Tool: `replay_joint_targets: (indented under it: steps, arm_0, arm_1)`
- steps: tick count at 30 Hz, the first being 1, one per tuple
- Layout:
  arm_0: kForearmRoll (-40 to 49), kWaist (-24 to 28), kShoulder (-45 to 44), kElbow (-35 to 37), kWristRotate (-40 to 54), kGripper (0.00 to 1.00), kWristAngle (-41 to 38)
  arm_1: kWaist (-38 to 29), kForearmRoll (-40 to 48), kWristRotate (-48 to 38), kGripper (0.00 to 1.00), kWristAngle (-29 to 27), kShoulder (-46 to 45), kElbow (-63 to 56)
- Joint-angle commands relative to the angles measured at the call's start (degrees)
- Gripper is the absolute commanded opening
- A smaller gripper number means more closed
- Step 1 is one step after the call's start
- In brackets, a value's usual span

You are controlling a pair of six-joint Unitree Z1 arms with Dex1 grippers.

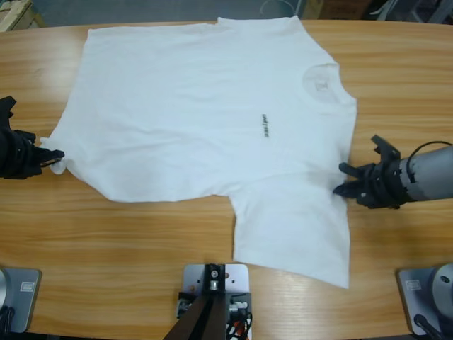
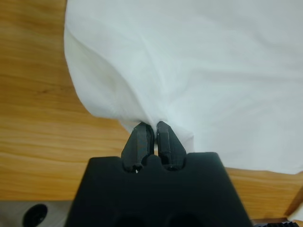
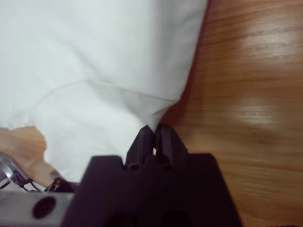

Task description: Fold clothes

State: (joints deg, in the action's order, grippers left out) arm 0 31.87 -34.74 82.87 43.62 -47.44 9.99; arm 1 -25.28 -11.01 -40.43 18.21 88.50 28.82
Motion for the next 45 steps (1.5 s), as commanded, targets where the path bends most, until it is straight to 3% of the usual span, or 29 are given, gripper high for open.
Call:
replay_joint_targets:
  steps: [1,5,15,26,33,45]
  arm_0:
    - [-1.46,1.63,-1.54,-0.29,2.69,0.000,-0.76]
    - [-1.46,3.35,-2.75,-0.41,3.97,0.000,-0.76]
    - [-1.46,14.14,-2.58,1.65,9.49,0.000,-2.99]
    - [-1.84,16.11,-0.08,1.79,11.93,0.000,-3.92]
    - [-3.06,19.29,0.13,2.05,14.59,0.000,-5.10]
    - [-3.39,21.03,5.21,6.83,19.84,0.000,-8.74]
  arm_1:
    - [5.84,-13.39,8.49,0.000,0.16,-6.06,10.54]
    - [8.95,-17.49,11.91,0.000,1.06,-6.15,13.72]
    - [14.17,-22.57,18.96,0.000,3.52,-3.49,18.96]
    - [14.39,-25.50,22.95,0.000,4.11,3.15,26.38]
    - [17.99,-27.98,26.72,0.000,4.03,6.77,31.30]
    - [18.85,-32.67,30.67,0.000,4.82,13.17,39.95]
